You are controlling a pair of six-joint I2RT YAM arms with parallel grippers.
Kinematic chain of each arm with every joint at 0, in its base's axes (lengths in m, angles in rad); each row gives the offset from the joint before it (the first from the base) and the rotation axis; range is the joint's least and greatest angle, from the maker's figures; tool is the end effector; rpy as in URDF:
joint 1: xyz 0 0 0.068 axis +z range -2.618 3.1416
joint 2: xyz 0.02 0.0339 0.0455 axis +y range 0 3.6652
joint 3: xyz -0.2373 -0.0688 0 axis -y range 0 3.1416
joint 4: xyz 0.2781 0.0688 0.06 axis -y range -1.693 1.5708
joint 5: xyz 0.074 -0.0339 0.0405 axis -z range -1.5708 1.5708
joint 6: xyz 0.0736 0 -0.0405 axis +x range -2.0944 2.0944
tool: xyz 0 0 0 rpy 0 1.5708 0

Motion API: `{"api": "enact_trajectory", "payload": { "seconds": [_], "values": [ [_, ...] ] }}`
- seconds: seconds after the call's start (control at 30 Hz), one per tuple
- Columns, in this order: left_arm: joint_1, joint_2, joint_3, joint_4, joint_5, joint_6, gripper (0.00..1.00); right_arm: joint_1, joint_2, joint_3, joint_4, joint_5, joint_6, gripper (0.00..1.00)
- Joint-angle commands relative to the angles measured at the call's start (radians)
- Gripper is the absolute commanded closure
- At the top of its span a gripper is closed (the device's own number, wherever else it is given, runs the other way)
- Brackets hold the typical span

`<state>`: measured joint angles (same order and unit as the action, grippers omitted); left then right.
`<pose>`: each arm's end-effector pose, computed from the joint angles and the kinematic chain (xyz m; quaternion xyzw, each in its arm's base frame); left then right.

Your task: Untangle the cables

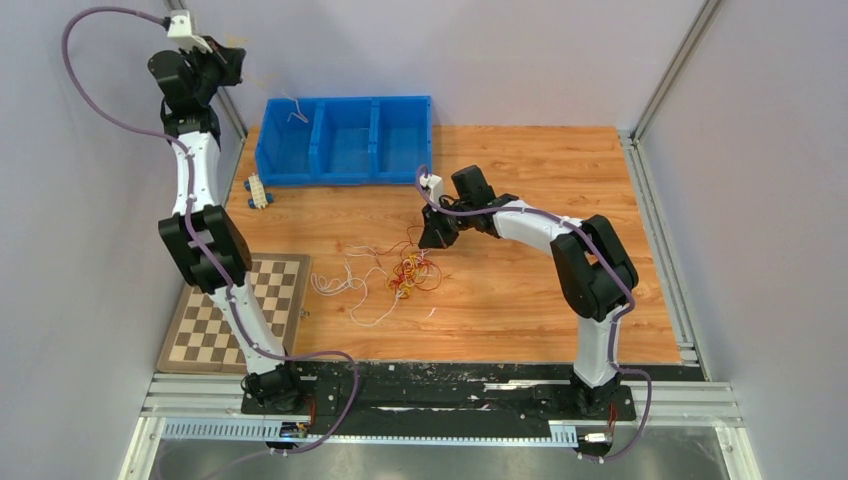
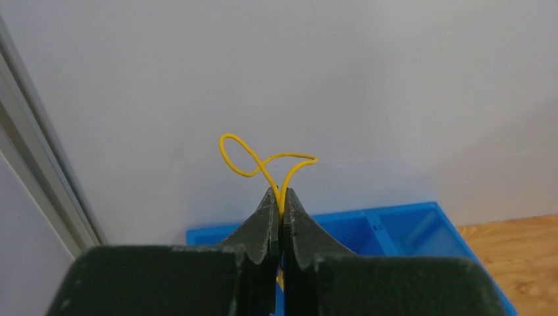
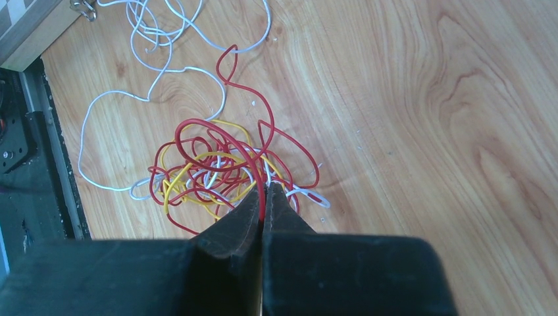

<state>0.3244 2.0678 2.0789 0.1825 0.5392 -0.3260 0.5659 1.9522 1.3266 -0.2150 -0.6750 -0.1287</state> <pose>0.5288 0.1379 0.4116 -0.0008 0.6461 -0.1698 0.7441 0.3607 0.2836 0.1216 -0.4112 0.7885 0.3750 0.2618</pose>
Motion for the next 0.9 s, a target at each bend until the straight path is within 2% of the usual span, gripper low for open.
{"api": "enact_trajectory", "payload": {
  "seconds": [0.0,0.03,0.07,0.1,0.17,0.2,0.3,0.43,0.5,0.57,0.7,0.8,0.87],
  "values": [
    [-0.012,0.085,0.055,-0.049,0.051,0.102,0.88,-0.007,-0.021,0.027,-0.008,-0.014,-0.025,1.0],
    [-0.014,0.106,0.067,-0.112,0.063,0.118,0.66,-0.009,-0.026,0.022,-0.012,-0.014,-0.028,1.0],
    [-0.017,0.111,0.094,-0.145,0.088,0.149,0.52,-0.012,-0.033,0.015,-0.015,-0.014,-0.031,1.0],
    [-0.017,0.11,0.104,-0.231,0.098,0.16,0.29,-0.015,-0.044,0.006,-0.018,-0.014,-0.037,1.0],
    [-0.018,0.07,0.106,-0.34,0.132,0.199,0.08,-0.03,-0.083,-0.016,-0.026,-0.017,-0.048,1.0],
    [-0.018,0.046,0.076,-0.369,0.172,0.213,0.04,-0.04,-0.103,-0.027,-0.03,-0.023,-0.05,1.0],
    [-0.03,-0.114,-0.04,-0.544,0.279,0.366,0.01,-0.083,-0.161,-0.057,-0.042,-0.056,-0.051,1.0],
    [-0.095,-0.338,-0.311,-0.788,0.35,0.641,0.04,-0.126,-0.231,-0.111,-0.054,-0.067,-0.067,1.0],
    [-0.155,-0.437,-0.469,-0.862,0.36,0.71,0.07,-0.144,-0.24,-0.139,-0.073,-0.067,-0.078,1.0],
    [-0.238,-0.516,-0.67,-0.891,0.363,0.732,0.09,-0.168,-0.234,-0.163,-0.092,-0.083,-0.064,1.0],
    [-0.446,-0.607,-0.912,-0.819,0.314,0.683,0.1,-0.222,-0.225,-0.199,-0.104,-0.109,-0.042,1.0],
    [-0.567,-0.597,-0.992,-0.711,0.256,0.636,0.08,-0.241,-0.236,-0.216,-0.11,-0.102,-0.049,1.0],
    [-0.599,-0.563,-1.005,-0.661,0.21,0.622,0.07,-0.246,-0.245,-0.227,-0.119,-0.098,-0.06,1.0]
  ]
}}
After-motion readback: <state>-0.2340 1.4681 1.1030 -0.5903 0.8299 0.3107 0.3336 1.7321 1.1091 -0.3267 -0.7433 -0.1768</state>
